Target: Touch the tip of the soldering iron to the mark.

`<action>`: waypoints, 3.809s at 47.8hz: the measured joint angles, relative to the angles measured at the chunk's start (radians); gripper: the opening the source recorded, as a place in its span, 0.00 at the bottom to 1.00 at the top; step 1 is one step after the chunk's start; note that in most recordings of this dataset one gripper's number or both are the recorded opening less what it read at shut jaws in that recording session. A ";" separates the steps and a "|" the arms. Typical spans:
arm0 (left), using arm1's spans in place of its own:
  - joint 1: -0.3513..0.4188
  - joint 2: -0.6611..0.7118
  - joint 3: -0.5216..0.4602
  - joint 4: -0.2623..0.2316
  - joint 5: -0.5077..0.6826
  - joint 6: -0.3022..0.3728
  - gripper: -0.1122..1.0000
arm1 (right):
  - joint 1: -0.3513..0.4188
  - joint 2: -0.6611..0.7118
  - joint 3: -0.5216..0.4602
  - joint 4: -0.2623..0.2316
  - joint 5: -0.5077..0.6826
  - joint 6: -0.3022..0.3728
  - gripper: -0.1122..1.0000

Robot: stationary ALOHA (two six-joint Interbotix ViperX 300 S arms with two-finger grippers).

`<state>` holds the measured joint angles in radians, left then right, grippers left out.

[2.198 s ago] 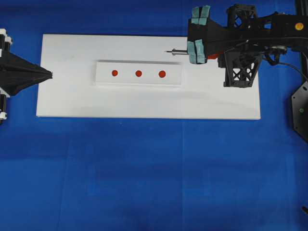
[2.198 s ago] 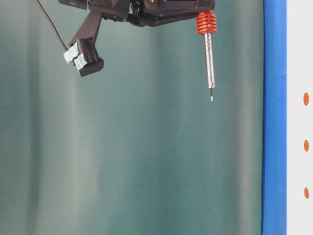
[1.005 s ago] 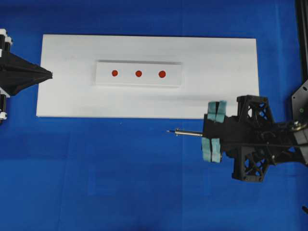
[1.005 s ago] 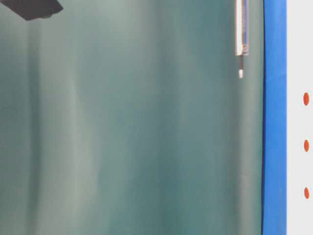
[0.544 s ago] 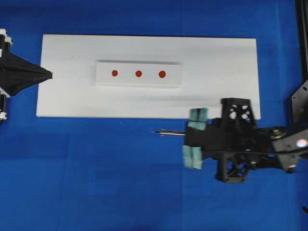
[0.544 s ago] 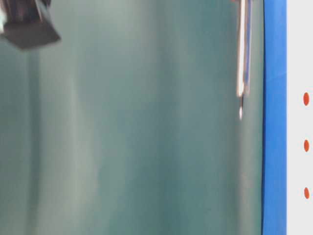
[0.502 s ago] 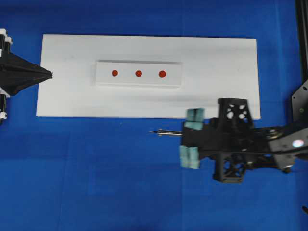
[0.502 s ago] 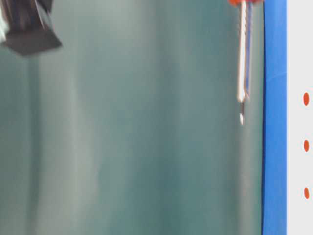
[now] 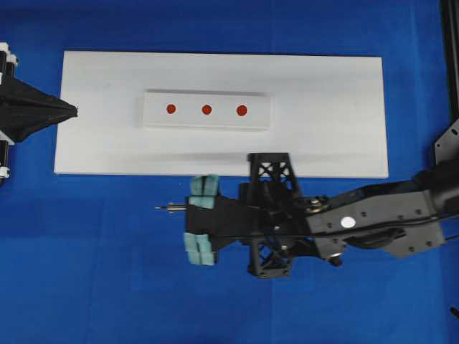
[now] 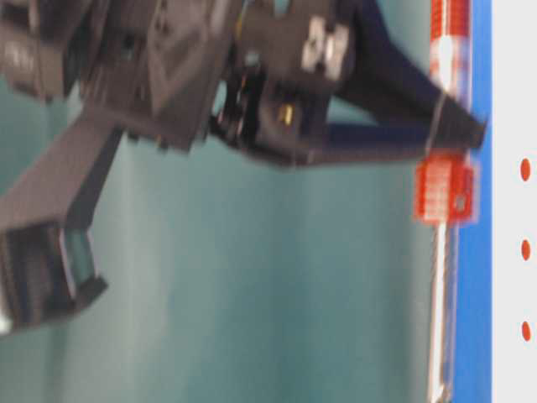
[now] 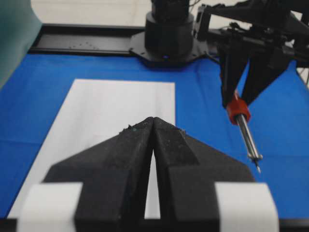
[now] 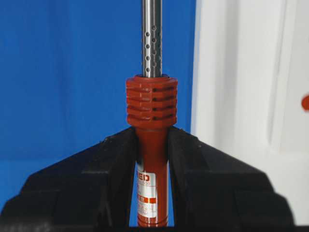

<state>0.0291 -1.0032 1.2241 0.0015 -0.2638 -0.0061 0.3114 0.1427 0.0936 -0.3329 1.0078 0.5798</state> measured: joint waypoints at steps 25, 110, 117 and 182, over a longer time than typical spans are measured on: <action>0.000 -0.009 0.003 0.000 0.000 0.000 0.10 | -0.005 0.063 0.002 0.014 -0.071 0.015 0.16; 0.000 -0.011 0.009 0.000 0.005 -0.002 0.10 | -0.021 0.225 0.172 0.046 -0.549 0.066 0.87; 0.000 -0.011 0.009 0.000 0.005 -0.002 0.10 | -0.021 0.216 0.170 0.046 -0.512 0.067 0.89; 0.000 -0.011 0.018 0.000 0.009 -0.003 0.10 | -0.377 -0.086 0.166 0.003 -0.339 -0.146 0.88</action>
<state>0.0291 -1.0140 1.2425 0.0015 -0.2546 -0.0092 -0.0660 0.0568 0.2592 -0.3298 0.6688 0.4341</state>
